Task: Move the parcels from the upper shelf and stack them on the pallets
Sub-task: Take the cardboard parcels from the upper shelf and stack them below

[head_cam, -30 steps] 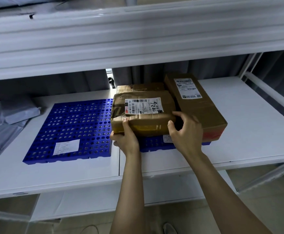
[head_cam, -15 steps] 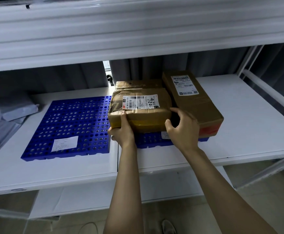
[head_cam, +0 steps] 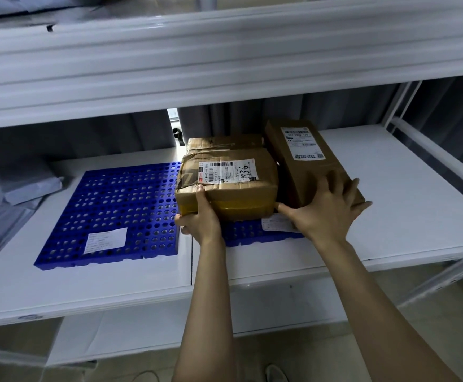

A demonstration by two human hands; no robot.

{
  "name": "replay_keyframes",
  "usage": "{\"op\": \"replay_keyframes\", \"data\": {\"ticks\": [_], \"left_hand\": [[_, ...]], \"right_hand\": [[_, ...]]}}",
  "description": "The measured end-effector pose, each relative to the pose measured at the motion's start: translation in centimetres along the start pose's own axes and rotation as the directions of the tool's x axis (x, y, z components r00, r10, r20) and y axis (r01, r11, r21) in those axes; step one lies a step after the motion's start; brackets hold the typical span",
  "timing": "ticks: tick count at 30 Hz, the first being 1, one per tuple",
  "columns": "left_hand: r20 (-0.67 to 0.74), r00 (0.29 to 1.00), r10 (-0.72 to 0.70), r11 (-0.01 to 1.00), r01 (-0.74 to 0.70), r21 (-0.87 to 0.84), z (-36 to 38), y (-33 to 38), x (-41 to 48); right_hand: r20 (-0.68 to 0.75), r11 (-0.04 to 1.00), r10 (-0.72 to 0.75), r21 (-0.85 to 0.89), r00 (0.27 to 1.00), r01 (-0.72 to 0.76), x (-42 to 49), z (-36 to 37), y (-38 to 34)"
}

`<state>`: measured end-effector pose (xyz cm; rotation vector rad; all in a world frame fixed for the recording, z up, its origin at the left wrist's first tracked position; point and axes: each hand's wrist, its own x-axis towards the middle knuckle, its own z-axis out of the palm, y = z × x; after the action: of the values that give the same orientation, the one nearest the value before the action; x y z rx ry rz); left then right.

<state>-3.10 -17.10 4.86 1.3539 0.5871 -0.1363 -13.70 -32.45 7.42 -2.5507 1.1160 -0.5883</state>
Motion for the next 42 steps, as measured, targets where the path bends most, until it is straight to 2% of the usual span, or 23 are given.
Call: {"op": "replay_keyframes", "data": {"ticks": [4,18,28,42], "left_hand": [[0.007,1.0,0.019,0.999,-0.02,0.033,0.0,-0.1,0.5],[-0.033,0.999,0.03,1.0,-0.029,0.009,-0.2,0.0,0.9],[-0.029,0.998,0.059,0.998,-0.06,-0.016,0.2,0.6,0.7],[0.02,0.999,0.031,0.995,-0.033,0.09,-0.2,-0.2,1.9]], "right_hand": [[0.023,0.999,0.012,0.032,1.0,-0.013,0.4,0.0,0.7],[-0.074,0.999,-0.011,0.047,0.997,0.014,0.7,0.9,0.6],[-0.056,0.998,-0.013,0.058,0.998,0.016,0.5,0.9,0.5],[-0.017,0.997,-0.024,0.073,1.0,0.025,0.3,1.0,0.2]]}}
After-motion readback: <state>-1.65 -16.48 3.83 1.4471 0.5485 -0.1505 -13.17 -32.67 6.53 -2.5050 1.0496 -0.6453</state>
